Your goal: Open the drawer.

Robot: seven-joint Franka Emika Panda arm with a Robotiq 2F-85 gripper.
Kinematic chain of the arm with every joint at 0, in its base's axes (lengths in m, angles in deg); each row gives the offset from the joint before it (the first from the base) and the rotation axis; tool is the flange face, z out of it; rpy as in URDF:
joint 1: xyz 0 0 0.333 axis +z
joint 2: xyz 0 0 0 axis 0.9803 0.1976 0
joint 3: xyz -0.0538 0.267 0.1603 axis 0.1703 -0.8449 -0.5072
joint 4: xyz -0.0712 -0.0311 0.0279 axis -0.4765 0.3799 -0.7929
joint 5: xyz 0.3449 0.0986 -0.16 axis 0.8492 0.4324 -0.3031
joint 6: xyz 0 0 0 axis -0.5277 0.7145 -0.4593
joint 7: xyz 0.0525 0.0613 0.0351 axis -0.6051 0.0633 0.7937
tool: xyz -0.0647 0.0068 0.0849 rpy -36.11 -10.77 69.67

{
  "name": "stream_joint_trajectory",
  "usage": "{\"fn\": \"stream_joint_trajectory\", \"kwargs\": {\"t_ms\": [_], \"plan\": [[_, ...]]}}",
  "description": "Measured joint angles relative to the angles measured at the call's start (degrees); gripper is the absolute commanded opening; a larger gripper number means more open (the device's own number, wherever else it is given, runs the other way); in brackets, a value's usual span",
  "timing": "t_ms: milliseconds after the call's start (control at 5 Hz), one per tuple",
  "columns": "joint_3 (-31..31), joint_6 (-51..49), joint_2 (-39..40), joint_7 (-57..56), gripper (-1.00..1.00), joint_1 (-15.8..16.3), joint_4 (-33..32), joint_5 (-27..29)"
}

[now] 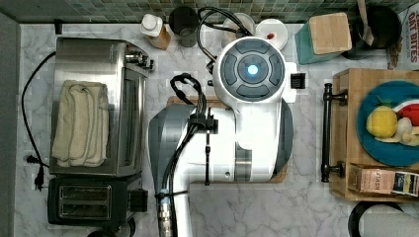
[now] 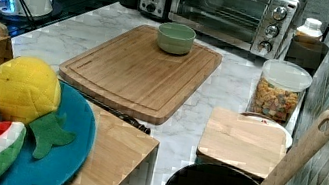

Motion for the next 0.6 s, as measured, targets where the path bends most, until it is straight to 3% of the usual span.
{"fn": "stream_joint_trajectory", "kwargs": {"t_ms": [200,600], "plan": [[0.14,-0.24,0.43,-3.45,1.0,0.0,-0.78,0.0],[1.31,4.01,0.46,-29.88,1.0,-1.29,-4.7,-0.31]]}}
